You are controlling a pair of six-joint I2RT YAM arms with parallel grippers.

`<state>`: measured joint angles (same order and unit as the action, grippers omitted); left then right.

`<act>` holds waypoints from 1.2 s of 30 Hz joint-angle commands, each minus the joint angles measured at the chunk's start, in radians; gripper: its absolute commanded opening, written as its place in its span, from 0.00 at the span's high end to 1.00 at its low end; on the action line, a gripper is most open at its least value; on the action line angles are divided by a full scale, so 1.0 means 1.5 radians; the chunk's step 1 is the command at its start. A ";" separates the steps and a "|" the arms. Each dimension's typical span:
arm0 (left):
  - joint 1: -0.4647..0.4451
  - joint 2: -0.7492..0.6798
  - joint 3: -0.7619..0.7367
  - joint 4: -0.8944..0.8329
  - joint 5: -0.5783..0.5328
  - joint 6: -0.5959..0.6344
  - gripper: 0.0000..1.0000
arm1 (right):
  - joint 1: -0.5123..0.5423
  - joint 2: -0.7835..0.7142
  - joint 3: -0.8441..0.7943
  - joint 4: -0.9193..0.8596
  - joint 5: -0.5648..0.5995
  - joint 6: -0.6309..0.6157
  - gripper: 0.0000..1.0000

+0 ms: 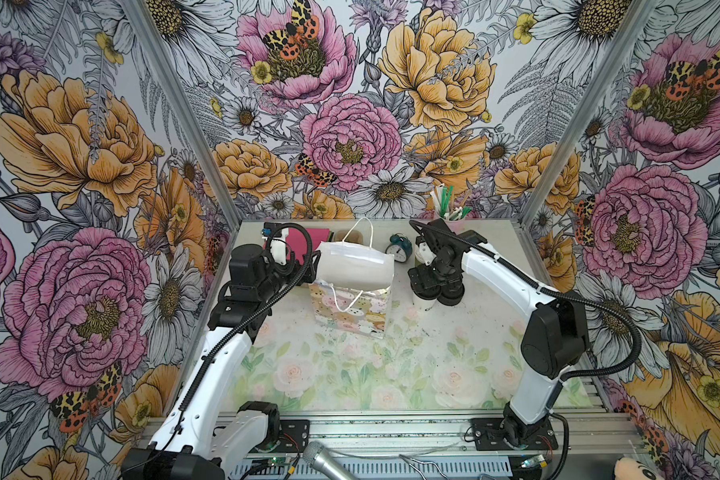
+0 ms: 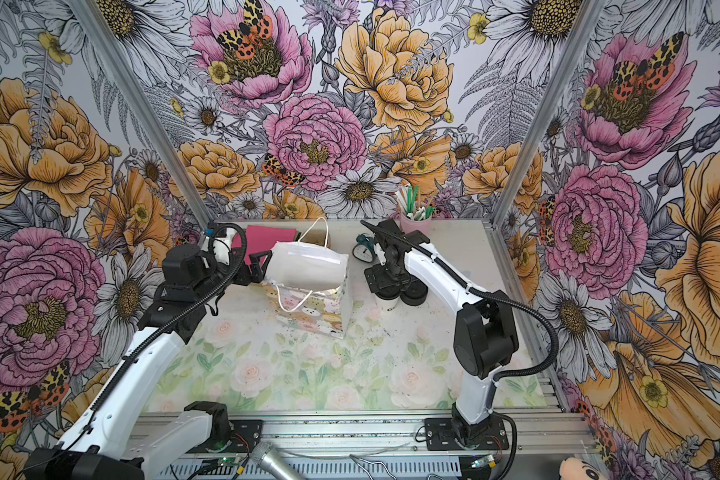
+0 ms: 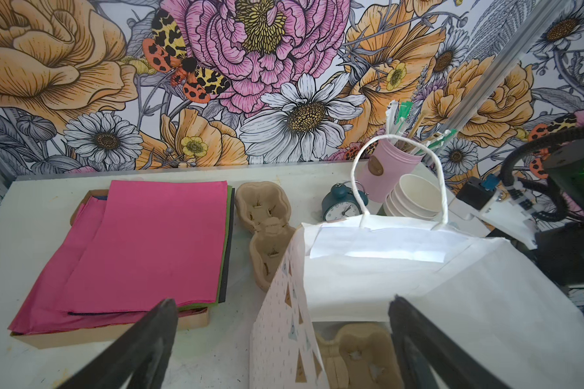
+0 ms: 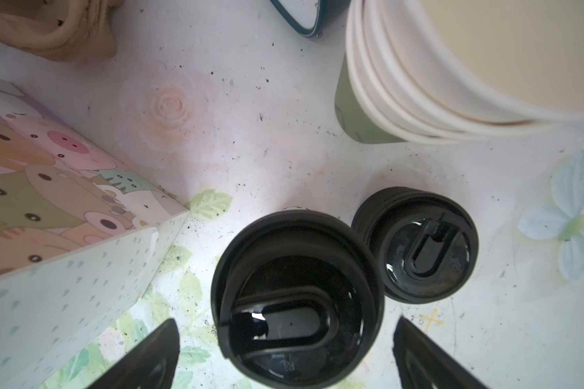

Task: Pack the takeout coffee
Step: 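Lower the right gripper over the black-lidded coffee cup, then close the right gripper around the lidded coffee cup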

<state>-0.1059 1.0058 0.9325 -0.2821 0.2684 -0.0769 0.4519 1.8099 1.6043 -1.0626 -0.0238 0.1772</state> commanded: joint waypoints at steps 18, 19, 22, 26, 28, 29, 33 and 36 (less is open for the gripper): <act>0.018 -0.014 -0.028 0.048 -0.002 0.014 0.01 | -0.005 0.061 0.039 -0.023 0.001 -0.025 0.00; 0.018 -0.014 -0.029 0.048 -0.001 0.014 0.01 | -0.004 0.063 0.039 -0.023 -0.001 -0.025 0.01; 0.023 -0.014 -0.029 0.049 0.003 0.012 0.01 | -0.004 0.069 0.040 -0.023 -0.002 -0.024 0.01; 0.025 -0.015 -0.031 0.051 0.007 0.008 0.01 | -0.005 0.077 0.040 -0.022 -0.001 -0.025 0.01; 0.025 -0.015 -0.031 0.051 0.008 0.007 0.01 | -0.005 0.080 0.040 -0.023 0.000 -0.024 0.00; 0.025 -0.015 -0.031 0.051 0.008 0.008 0.01 | -0.005 0.081 0.040 -0.023 0.000 -0.025 0.01; 0.027 -0.016 -0.031 0.051 0.010 0.006 0.01 | -0.005 0.088 0.038 -0.023 0.001 -0.024 0.01; 0.029 -0.015 -0.031 0.052 0.012 0.005 0.01 | -0.005 0.088 0.038 -0.022 0.000 -0.025 0.01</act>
<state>-0.0734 1.0019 0.9016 -0.2344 0.2699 -0.0711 0.4519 1.9335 1.6341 -1.0924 -0.0238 0.1547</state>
